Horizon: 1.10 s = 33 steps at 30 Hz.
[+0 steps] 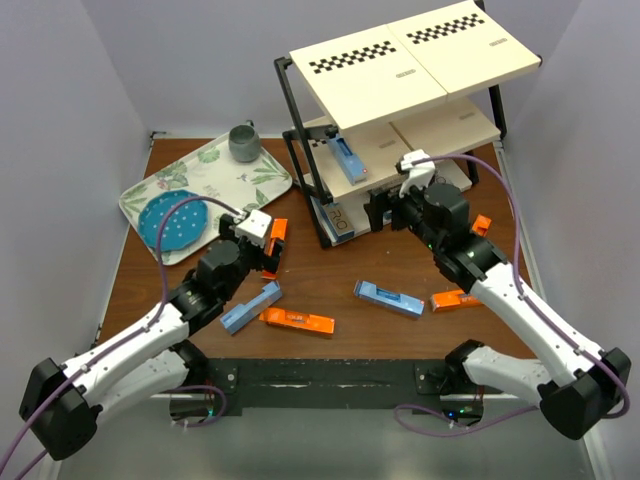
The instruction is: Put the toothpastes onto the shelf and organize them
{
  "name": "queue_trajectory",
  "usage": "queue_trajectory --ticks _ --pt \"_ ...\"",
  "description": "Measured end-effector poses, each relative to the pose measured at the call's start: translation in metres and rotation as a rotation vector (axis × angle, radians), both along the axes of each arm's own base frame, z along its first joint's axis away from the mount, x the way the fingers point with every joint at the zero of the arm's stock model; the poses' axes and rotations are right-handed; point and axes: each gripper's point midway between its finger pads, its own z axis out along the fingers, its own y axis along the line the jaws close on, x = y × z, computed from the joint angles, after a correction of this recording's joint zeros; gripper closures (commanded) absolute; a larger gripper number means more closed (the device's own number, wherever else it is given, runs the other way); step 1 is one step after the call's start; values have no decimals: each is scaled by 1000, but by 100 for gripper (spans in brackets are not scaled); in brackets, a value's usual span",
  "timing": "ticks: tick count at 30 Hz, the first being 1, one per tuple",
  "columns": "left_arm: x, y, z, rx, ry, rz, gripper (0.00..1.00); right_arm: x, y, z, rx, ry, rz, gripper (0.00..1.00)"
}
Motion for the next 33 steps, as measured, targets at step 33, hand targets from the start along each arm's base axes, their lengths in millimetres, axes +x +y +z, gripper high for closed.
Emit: queue_trajectory --ticks 33 --pt "-84 -15 -167 109 904 10 14 -53 -24 -66 -13 135 20 5"
